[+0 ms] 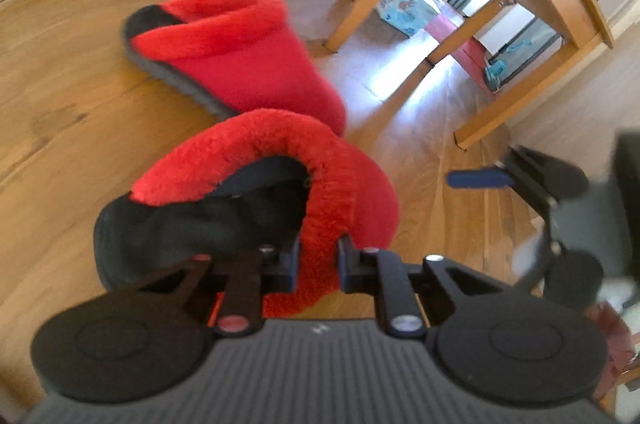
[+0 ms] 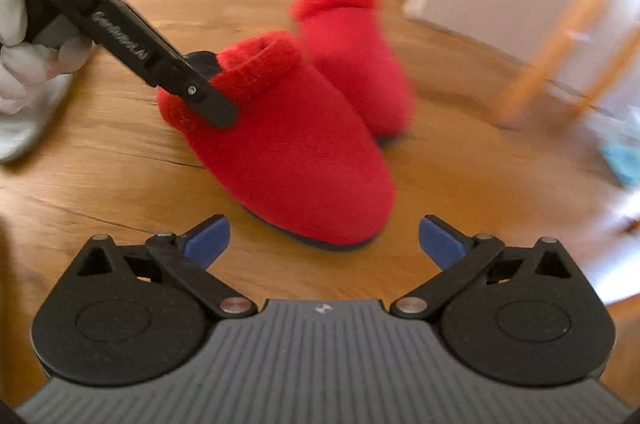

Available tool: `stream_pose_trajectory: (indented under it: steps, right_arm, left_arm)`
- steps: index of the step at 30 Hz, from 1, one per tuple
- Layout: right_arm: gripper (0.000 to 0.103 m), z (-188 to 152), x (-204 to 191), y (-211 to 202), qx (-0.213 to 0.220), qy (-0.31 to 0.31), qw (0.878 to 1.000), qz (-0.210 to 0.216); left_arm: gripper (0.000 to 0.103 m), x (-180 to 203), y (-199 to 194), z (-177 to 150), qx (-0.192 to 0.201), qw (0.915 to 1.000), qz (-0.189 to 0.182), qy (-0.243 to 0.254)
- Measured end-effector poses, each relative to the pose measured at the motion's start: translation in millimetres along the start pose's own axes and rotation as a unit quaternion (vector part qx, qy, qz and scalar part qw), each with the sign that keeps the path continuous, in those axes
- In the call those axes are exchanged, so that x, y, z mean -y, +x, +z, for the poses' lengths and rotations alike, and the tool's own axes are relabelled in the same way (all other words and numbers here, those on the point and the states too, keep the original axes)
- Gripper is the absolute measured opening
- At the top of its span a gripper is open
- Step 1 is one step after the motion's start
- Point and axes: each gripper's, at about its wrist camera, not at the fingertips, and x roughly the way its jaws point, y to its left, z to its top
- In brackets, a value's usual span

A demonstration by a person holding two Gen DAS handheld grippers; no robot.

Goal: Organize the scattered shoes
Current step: 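Carry the light grey slide with the right gripper beside its pair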

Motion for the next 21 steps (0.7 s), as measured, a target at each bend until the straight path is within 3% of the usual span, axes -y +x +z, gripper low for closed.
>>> stream_pose_trajectory:
  steps: [2,4,6,7,9,13,17,21]
  right_arm:
    - [0.102,24,-4,11,-0.008,-0.045,0.998,0.044]
    - [0.102,43,-14,22,-0.011,-0.085,0.994,0.062]
    - [0.102,59,-22,37,-0.023,-0.111,0.990,0.082]
    - [0.102,66,-25,46,-0.033,-0.121,0.988,0.095]
    - [0.102,76,-31,60,-0.052,-0.142,0.982,0.113]
    - [0.102,90,-41,81,-0.077,-0.182,0.973,0.118]
    - [0.102,94,-45,87,-0.069,-0.181,0.974,0.116]
    - [0.096,90,-55,81,-0.049,-0.164,0.980,0.104]
  left_arm:
    - [0.023,-15,-12,0,-0.003,0.9999,0.009,-0.013]
    - [0.044,-22,-24,2,0.004,0.9990,0.040,-0.022]
    - [0.057,-19,-43,-1,0.031,0.9972,0.066,-0.015]
    - [0.067,-18,-51,-3,0.041,0.9966,0.069,-0.017]
    - [0.077,-14,-78,-13,0.070,0.9943,0.074,-0.032]
    - [0.082,-6,-124,-37,0.098,0.9907,0.086,-0.041]
    - [0.083,2,-156,-74,0.091,0.9843,0.150,-0.024]
    - [0.083,-2,-171,-93,0.087,0.9760,0.193,-0.054]
